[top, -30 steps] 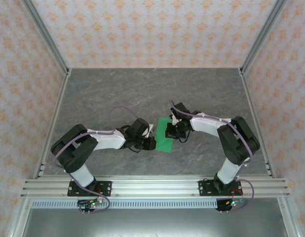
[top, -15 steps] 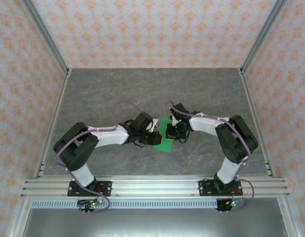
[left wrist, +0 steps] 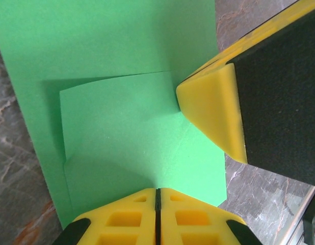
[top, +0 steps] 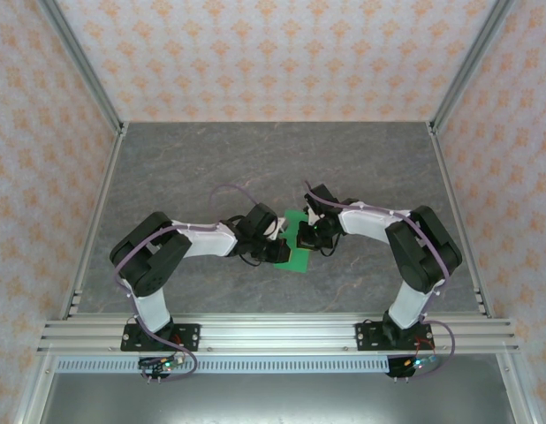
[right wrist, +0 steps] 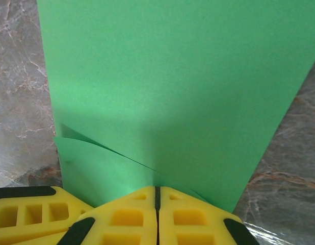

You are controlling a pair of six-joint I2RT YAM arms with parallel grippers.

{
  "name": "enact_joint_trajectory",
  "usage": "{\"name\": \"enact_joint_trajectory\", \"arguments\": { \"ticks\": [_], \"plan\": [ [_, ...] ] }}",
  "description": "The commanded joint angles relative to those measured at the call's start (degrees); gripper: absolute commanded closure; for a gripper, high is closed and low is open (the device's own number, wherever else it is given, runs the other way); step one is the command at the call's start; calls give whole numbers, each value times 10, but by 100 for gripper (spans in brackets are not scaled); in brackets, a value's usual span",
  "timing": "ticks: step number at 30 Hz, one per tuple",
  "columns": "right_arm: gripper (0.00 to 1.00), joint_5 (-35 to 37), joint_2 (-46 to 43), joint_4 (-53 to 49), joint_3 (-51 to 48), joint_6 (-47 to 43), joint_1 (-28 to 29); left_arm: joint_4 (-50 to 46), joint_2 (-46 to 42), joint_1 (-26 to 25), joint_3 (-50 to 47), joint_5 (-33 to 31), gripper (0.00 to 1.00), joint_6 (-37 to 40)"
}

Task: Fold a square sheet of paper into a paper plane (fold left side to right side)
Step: Fold the triangle a second time at the center of the table.

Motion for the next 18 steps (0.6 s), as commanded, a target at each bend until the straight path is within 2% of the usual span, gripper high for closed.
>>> {"name": "enact_joint_trajectory", "arguments": {
  "ticks": [1, 18],
  "plan": [
    [92, 56, 21, -50, -2, -10, 2, -21, -1, -5, -14, -16, 92, 7],
    [92, 69, 25, -64, 3, -14, 2, -35, -65, -7, -119, -34, 92, 19]
  ]
}}
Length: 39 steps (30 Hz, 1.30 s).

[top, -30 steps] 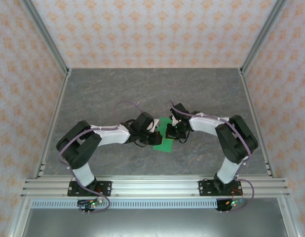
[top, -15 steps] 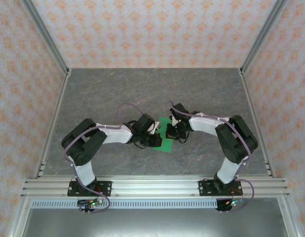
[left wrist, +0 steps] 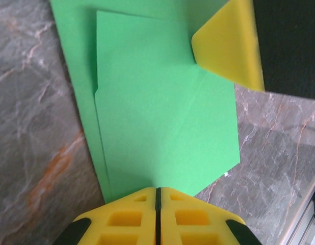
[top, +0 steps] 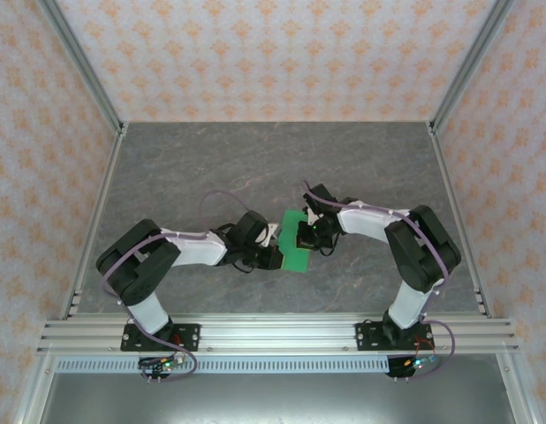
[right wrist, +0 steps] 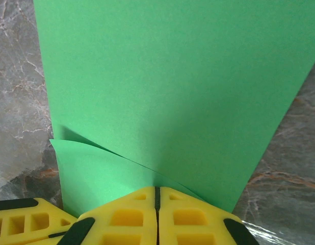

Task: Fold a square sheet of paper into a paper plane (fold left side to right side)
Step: Fold the triangle a second time at the center of the table, then turn over the paper at the center of the table.

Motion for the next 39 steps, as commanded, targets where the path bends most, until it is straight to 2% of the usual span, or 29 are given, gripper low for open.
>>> {"name": "enact_joint_trajectory", "arguments": {
  "ticks": [1, 8, 14, 16, 19, 22, 26, 29, 33, 39],
  "plan": [
    [92, 62, 20, -53, -5, -11, 0, -73, -13, -6, -40, -30, 92, 7],
    [91, 37, -4, -22, -11, -11, 0, -96, -73, -6, -60, -53, 93, 2],
    [82, 37, -88, 22, -12, 1, -1, -124, -153, 13, -55, -71, 90, -14],
    [73, 59, -128, 24, -18, 1, -1, -129, -170, 19, -47, -81, 82, -18],
    [55, 98, -188, 21, -36, 2, -3, -110, -176, 20, -32, -95, 65, -29],
    [42, 107, -236, 24, -70, 13, -13, -84, -162, 21, -15, -113, 53, -36],
    [29, 70, -277, 50, -120, 33, -32, -75, -116, 26, 30, -126, 47, -36],
    [27, 23, -280, 99, -160, 63, -46, -66, -99, 27, 46, -141, 47, -47],
    [27, -37, -247, 179, -184, 112, -49, -58, -120, 27, 32, -190, 45, -61],
    [29, -71, -176, 240, -173, 153, -48, -78, -173, 27, 6, -239, 42, -63]
  ]
}}
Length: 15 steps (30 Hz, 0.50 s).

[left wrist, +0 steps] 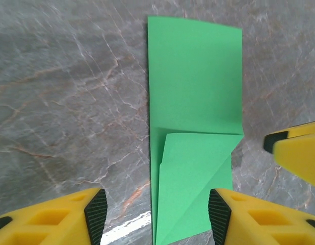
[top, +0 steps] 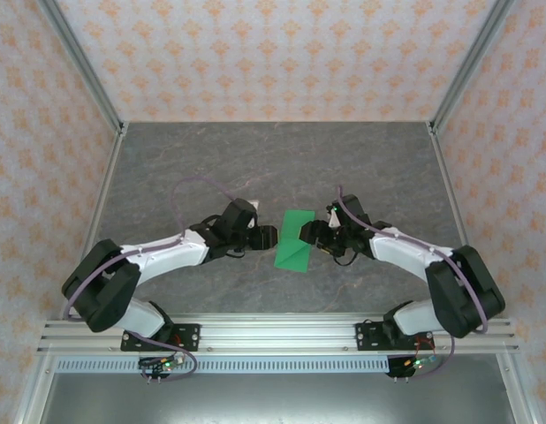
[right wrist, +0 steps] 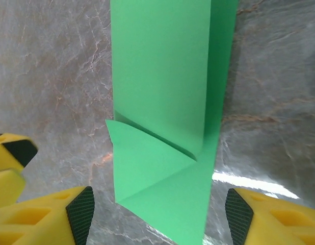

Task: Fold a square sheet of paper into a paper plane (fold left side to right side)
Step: Turn over the paper at the center of the table.

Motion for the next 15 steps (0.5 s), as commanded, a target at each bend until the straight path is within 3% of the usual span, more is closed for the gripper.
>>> {"name": "enact_joint_trajectory", "arguments": {
  "ticks": [1, 15],
  "plan": [
    [30, -29, 30, 62, 15, 36, -1, -11, -37, 3, -13, -53, 41, -5],
    [41, -48, 97, 114, 32, 58, 0, -40, -85, 3, -29, -80, 39, -2]
  ]
}}
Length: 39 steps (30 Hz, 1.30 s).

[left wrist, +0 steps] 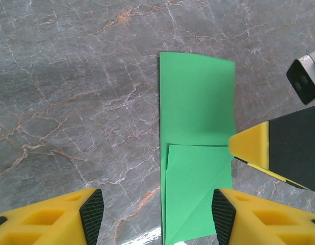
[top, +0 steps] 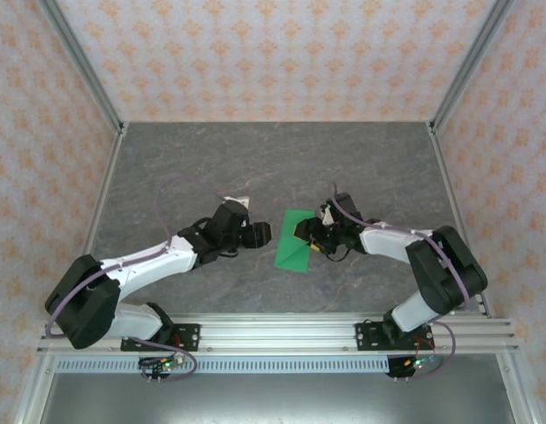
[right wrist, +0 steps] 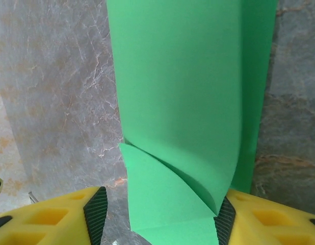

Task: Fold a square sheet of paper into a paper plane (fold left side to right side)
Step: Turn over the paper at the center of the table.

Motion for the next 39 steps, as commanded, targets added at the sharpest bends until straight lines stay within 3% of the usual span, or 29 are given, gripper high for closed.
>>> {"name": "enact_joint_trajectory", "arguments": {
  "ticks": [1, 6, 10, 13, 20, 27, 34, 39],
  "plan": [
    [42, -15, 17, 32, 21, 9, 0, -27, -23, 3, -10, -31, 39, -1],
    [60, -19, -6, 62, 20, 22, -1, -43, -73, 3, -18, -50, 39, -5],
    [85, -12, -59, 46, 29, -11, -3, -66, -138, 3, -25, -54, 36, -4],
    [93, -25, -101, 26, 40, -38, -11, -90, -188, 3, -23, -55, 33, -4],
    [97, -71, -235, 19, 79, -67, -36, -90, -299, 3, -7, -14, 15, -18],
    [97, -171, -305, 57, 158, -37, -34, 63, -331, 3, 11, 108, 3, -71],
    [97, -216, -316, 61, 203, -19, -6, 232, -302, 2, 20, 198, 2, -137],
    [97, -219, -319, 86, 210, -6, 31, 269, -289, 2, 31, 219, 7, -155]
  ]
}}
